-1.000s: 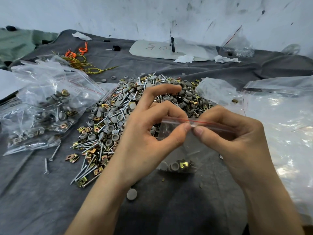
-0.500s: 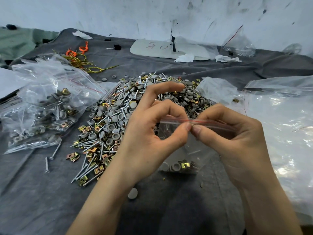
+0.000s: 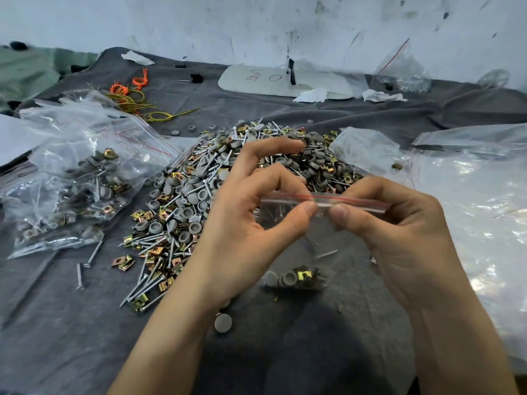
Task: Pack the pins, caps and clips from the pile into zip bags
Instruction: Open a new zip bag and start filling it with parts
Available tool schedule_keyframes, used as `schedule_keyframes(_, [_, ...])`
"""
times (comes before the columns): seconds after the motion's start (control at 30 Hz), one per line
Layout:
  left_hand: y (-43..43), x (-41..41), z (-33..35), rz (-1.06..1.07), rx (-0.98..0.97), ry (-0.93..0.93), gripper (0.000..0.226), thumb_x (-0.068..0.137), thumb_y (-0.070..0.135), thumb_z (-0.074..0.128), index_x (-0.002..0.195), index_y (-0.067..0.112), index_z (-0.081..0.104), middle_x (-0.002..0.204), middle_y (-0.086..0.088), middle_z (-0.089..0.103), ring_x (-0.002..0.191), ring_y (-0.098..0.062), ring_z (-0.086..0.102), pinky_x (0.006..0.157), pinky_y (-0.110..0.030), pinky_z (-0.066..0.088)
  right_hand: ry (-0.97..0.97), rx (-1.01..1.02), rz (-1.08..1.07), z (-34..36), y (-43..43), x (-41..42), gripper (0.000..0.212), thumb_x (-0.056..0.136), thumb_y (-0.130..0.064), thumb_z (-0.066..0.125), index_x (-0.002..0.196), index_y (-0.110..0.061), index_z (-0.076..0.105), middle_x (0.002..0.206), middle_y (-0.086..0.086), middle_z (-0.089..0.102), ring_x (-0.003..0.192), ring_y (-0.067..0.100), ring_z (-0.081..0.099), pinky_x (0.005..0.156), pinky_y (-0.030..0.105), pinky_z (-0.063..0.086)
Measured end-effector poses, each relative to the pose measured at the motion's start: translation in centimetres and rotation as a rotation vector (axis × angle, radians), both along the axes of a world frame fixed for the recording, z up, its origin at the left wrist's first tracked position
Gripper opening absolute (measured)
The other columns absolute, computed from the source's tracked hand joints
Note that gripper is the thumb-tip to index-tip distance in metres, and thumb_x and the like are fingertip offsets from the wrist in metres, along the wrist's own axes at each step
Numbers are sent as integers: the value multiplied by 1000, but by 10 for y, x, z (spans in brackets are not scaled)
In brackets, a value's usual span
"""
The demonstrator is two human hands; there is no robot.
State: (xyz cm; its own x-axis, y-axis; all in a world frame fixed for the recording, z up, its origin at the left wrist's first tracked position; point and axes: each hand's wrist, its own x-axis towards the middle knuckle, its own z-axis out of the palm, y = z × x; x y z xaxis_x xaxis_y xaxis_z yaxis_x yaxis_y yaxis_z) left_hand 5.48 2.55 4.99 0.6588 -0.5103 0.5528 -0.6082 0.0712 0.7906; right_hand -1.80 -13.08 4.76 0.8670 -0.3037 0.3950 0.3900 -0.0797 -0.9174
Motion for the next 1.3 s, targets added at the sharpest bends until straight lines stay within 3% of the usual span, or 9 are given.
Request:
schedule_keyframes(0.2, [2,3,1,-71,-17,125,8,80,13,69,75,18,65,129,2,52,101,-8,64,90,-23,50,3,-5,-2,-1,-3,0,16,56,-28,84,67,-23,74,61,-9,66,60,4,59,58,14,46])
schedule_keyframes(0.33, [6,8,0,-94,-56,179,8,78,13,70,75,21,69,132,0,56,98,-8,66,89,-23,52,1,63,6,-3,-10,-2,13,59,-31,78,65,-20,74,63,-7,68,62,6,61,60,14,48])
schedule_keyframes(0.53, [13,19,-5,-126,4,119,20,90,24,57,97,16,75,135,7,60,127,-3,55,98,-18,45,-11,0,-30,-4,-15,-3,4,64,-24,79,66,-23,76,62,-11,67,61,1,59,60,11,46])
schedule_keyframes(0.67, [18,26,-11,-183,19,135,30,95,30,48,106,17,73,145,14,51,137,-6,46,114,-33,38,39,41,8,-7,-20,-3,16,66,-36,73,76,-26,79,69,-6,71,67,3,63,63,13,49])
schedule_keyframes(0.73, [15,25,-13,-193,-16,206,29,100,34,50,108,16,71,144,16,52,136,-11,49,109,-41,45,32,19,9,-8,-20,-2,18,67,-39,73,78,-27,79,69,-7,70,68,4,62,64,14,49])
schedule_keyframes(0.9, [11,25,-21,-277,249,326,38,83,39,59,116,25,68,121,19,67,114,6,61,89,-12,50,38,203,-48,-10,-19,0,21,64,-40,73,77,-24,79,69,-2,71,64,10,65,63,25,55])
schedule_keyframes(1.0, [2,19,-27,-219,395,189,36,85,31,54,105,9,76,119,8,69,109,6,62,93,-13,47,48,323,-9,-10,-17,2,22,67,-35,68,77,-19,78,71,1,71,62,14,68,60,26,56])
schedule_keyframes(1.2, [2,12,-19,-78,168,457,34,104,15,40,74,9,53,55,8,65,49,-1,61,50,-11,46,150,399,-37,-6,-33,1,22,70,-29,65,81,-16,79,78,4,73,71,17,70,66,29,59])
schedule_keyframes(1.3, [19,12,-20,156,218,342,35,105,18,41,74,6,53,49,14,52,46,0,47,51,-16,40,233,366,-44,-7,-41,4,22,76,-25,59,79,-15,78,79,5,73,72,17,70,66,29,59])
